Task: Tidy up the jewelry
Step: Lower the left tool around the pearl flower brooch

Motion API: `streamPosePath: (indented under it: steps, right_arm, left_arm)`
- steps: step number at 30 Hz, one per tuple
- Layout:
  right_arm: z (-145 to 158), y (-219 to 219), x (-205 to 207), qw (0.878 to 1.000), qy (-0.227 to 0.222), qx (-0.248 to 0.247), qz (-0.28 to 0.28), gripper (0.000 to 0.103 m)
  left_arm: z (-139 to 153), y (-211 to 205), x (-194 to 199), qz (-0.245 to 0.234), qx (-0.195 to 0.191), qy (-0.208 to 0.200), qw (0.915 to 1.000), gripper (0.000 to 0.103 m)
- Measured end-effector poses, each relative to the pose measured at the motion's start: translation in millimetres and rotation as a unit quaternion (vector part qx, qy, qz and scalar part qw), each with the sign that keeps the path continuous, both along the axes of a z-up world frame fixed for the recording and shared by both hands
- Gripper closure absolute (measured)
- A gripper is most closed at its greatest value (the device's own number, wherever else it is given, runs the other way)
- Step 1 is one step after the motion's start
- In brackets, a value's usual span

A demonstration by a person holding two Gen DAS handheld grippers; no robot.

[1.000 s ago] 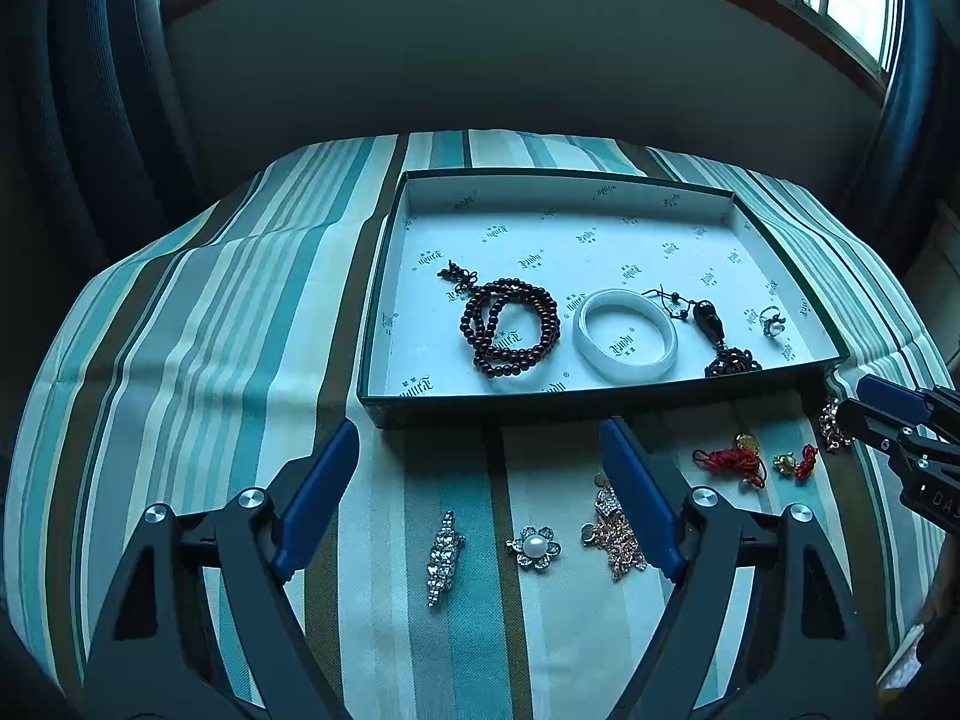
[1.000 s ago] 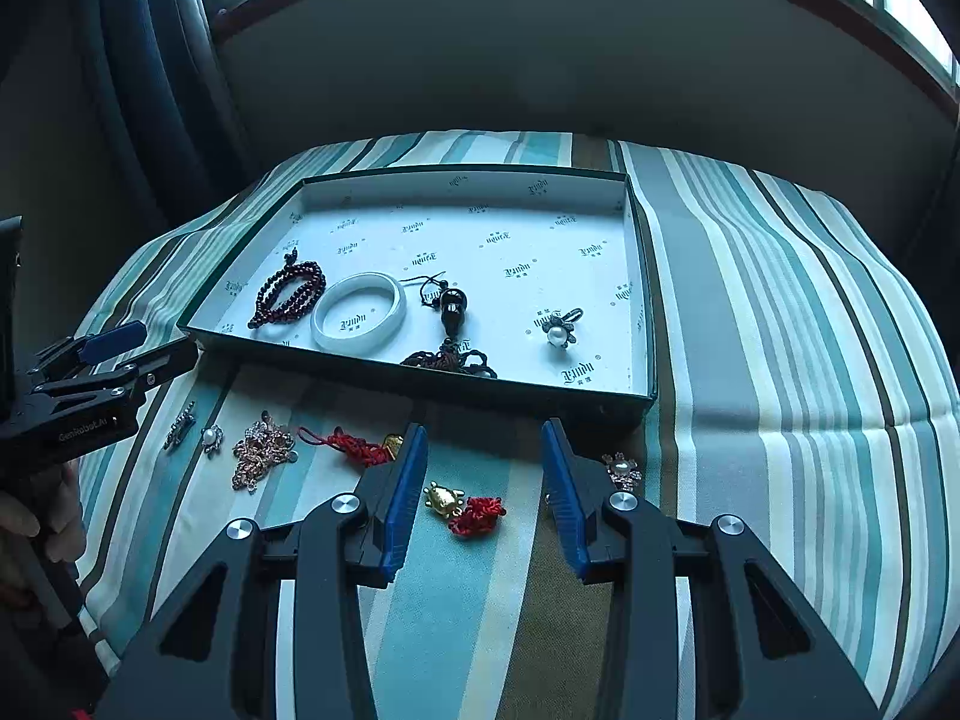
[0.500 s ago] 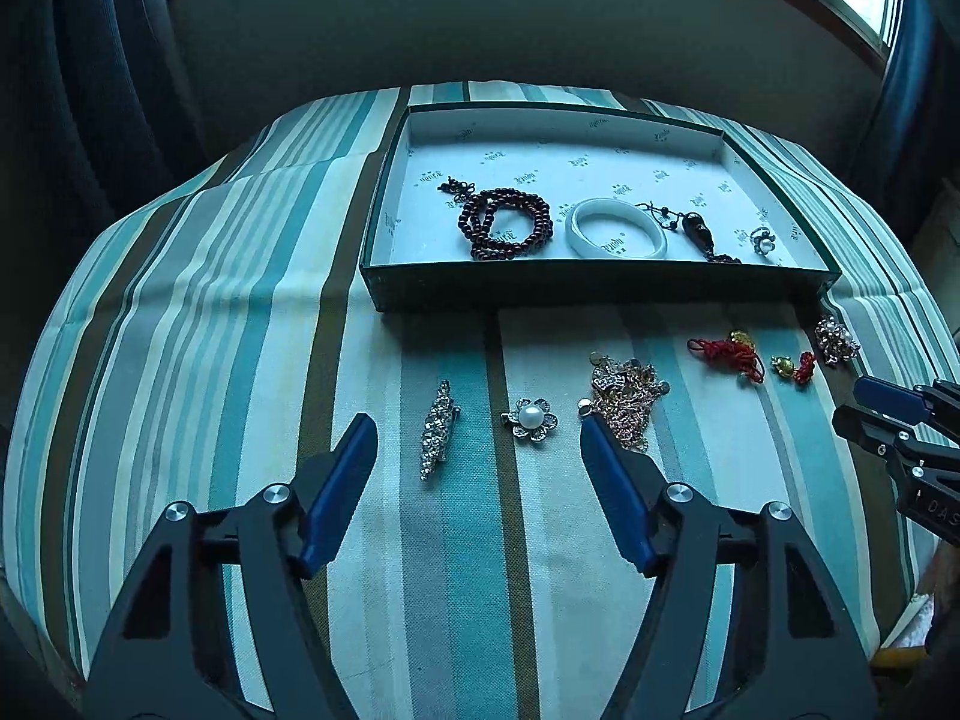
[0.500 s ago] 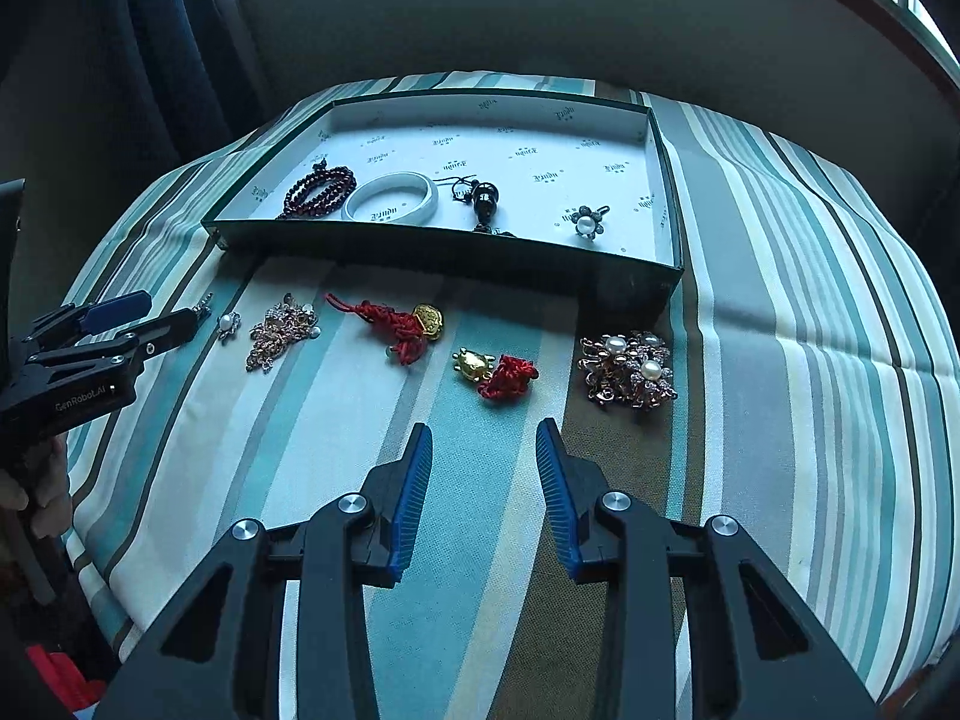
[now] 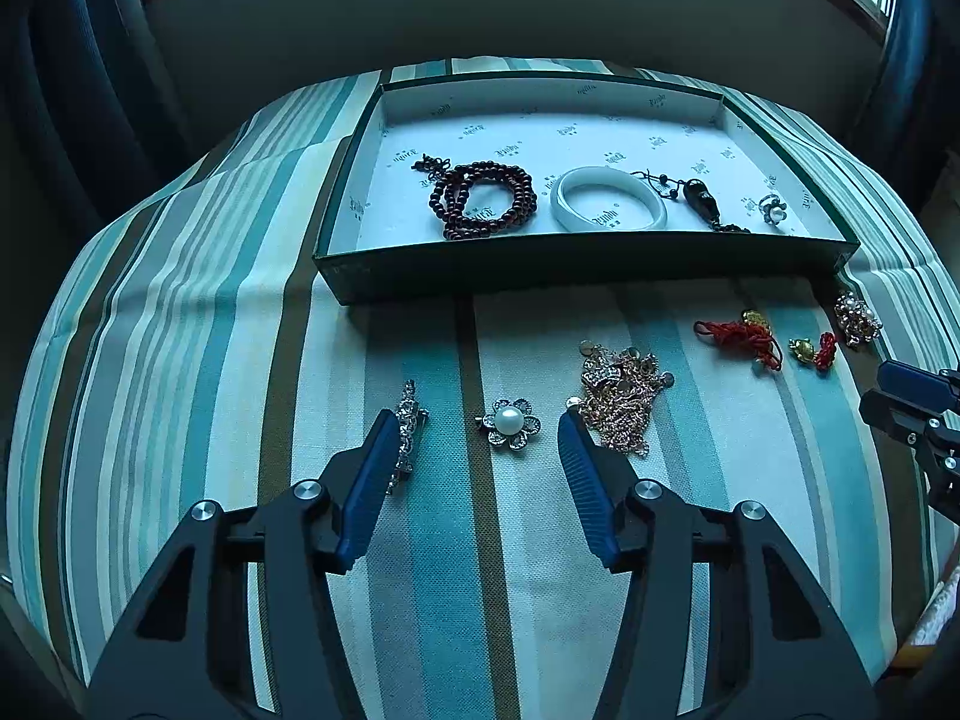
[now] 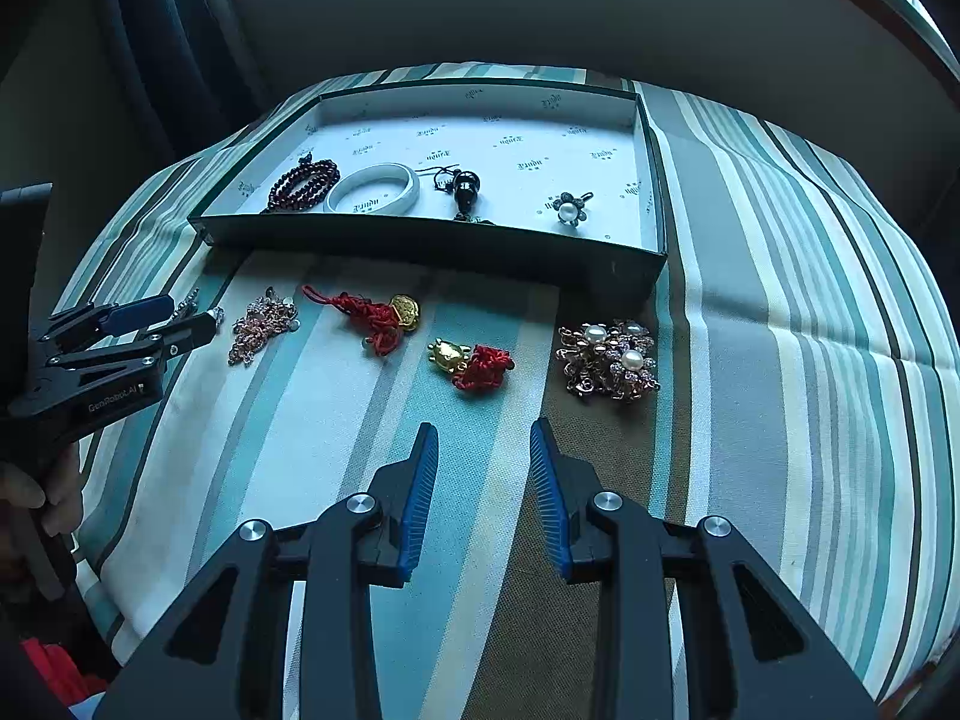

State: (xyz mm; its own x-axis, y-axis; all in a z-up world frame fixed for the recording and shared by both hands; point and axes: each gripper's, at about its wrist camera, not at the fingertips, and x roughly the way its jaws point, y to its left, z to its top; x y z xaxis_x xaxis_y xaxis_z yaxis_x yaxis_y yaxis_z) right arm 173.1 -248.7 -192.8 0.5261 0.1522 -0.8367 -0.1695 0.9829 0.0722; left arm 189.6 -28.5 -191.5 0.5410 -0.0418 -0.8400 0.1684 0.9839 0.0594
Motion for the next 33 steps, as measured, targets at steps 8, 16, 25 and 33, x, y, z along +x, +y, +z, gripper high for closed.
streamPosePath:
  steps: [8, 16, 25, 33]
  right_arm:
    - [-3, -1, 2, 1.000, 0.003, 0.005, -0.002, 0.070]
    - [-3, -3, 2, 1.000, 0.004, 0.009, -0.002, 0.070]
    - [-6, -5, 3, 1.000, 0.009, 0.016, -0.003, 0.070]
    - [-8, -4, 4, 1.000, 0.012, 0.015, -0.004, 0.070]
  left_arm:
    - [3, -2, 1, -0.002, -0.002, -0.002, 1.0000, 0.049]
    - [-2, -9, -1, -0.015, -0.006, 0.007, 0.9998, 0.058]
    - [-9, -2, 7, -0.003, -0.013, 0.014, 0.9998, 0.059]
    - [-7, -8, 5, -0.031, -0.024, 0.014, 0.9991, 0.080]
